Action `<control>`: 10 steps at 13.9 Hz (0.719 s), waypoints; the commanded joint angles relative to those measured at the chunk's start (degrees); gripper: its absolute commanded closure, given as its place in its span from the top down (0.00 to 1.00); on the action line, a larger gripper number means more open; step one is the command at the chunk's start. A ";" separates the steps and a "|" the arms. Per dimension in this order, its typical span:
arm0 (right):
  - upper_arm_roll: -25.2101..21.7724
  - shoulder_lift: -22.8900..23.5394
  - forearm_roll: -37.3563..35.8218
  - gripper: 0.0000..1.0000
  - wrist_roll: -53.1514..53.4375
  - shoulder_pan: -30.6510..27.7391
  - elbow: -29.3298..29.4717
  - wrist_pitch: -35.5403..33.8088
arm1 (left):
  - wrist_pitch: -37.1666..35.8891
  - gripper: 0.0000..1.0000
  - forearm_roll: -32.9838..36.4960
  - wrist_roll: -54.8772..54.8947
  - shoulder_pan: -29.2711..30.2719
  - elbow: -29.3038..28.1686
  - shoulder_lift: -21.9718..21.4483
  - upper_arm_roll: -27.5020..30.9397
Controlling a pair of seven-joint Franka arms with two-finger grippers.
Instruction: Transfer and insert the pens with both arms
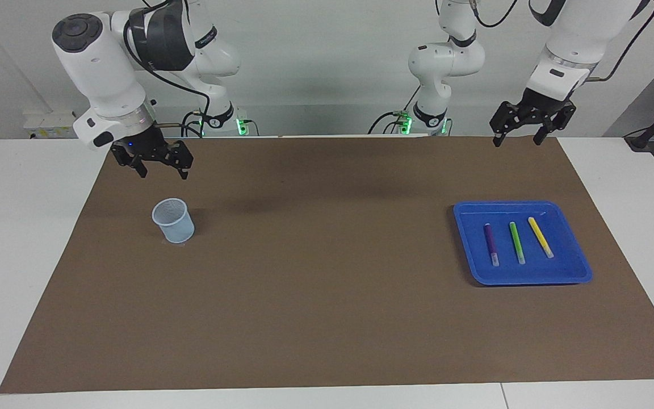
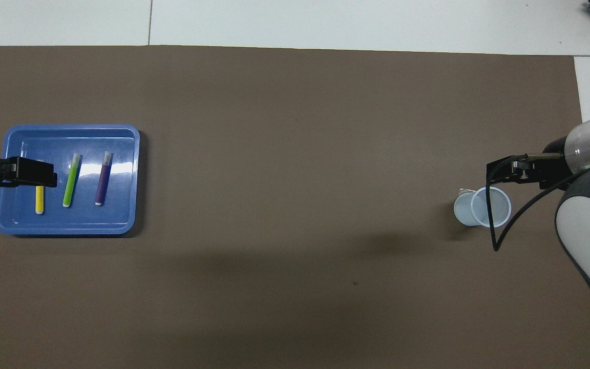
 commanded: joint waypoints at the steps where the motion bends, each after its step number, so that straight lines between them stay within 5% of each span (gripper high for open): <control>1: 0.35 -0.35 -0.14 1.00 -0.70 -0.70 -0.01 0.36 | 0.25 1.00 0.62 0.64 0.51 0.45 -0.17 -0.46; 10: 0.35 -0.35 -0.22 1.00 -0.70 -0.70 -0.01 0.35 | 0.25 1.00 0.53 0.64 0.68 -0.07 -0.61 -0.20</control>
